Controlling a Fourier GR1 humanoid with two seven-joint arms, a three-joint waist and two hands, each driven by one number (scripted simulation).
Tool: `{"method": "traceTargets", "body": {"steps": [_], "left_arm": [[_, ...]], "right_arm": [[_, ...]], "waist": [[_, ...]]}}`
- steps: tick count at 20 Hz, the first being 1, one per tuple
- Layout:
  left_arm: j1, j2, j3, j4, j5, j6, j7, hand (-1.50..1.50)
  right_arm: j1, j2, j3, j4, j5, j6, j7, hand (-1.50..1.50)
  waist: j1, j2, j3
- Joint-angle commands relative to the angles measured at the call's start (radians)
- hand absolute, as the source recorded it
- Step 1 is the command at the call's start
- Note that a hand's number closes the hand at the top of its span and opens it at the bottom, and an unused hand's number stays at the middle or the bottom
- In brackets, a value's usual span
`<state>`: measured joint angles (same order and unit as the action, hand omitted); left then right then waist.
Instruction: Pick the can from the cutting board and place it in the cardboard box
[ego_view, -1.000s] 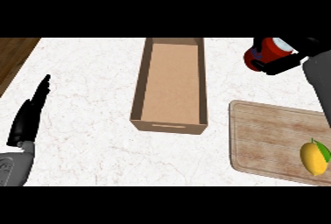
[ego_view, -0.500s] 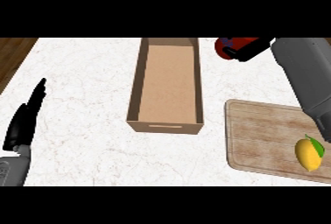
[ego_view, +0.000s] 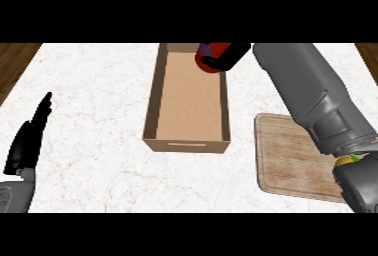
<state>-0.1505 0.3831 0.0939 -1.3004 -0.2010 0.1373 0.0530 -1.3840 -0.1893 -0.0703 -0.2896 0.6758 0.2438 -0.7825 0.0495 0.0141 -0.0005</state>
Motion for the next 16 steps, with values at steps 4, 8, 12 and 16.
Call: {"method": "traceTargets", "body": {"steps": [4,8,12,16], "left_arm": [[-0.048,0.007,0.006,-0.025,0.008,-0.026,0.068,0.00],[-0.022,-0.022,-0.015,0.013,-0.021,-0.004,-0.016,0.00],[-0.068,-0.017,-0.032,-0.018,-0.028,-0.024,0.056,0.00],[-0.071,-0.013,-0.011,0.042,-0.006,-0.042,-0.005,0.00]], "right_arm": [[-0.093,0.114,-0.034,0.077,-0.024,0.012,0.113,1.50],[-0.105,0.186,0.000,0.112,-0.006,-0.072,0.169,1.50],[-0.112,0.188,0.044,0.140,0.016,-0.149,0.200,1.50],[-0.103,0.189,0.023,0.198,-0.022,-0.137,0.277,-1.50]], "waist": [[0.004,0.004,0.000],[0.019,0.008,-0.001],[0.043,0.011,-0.001],[0.055,0.021,-0.002]]}}
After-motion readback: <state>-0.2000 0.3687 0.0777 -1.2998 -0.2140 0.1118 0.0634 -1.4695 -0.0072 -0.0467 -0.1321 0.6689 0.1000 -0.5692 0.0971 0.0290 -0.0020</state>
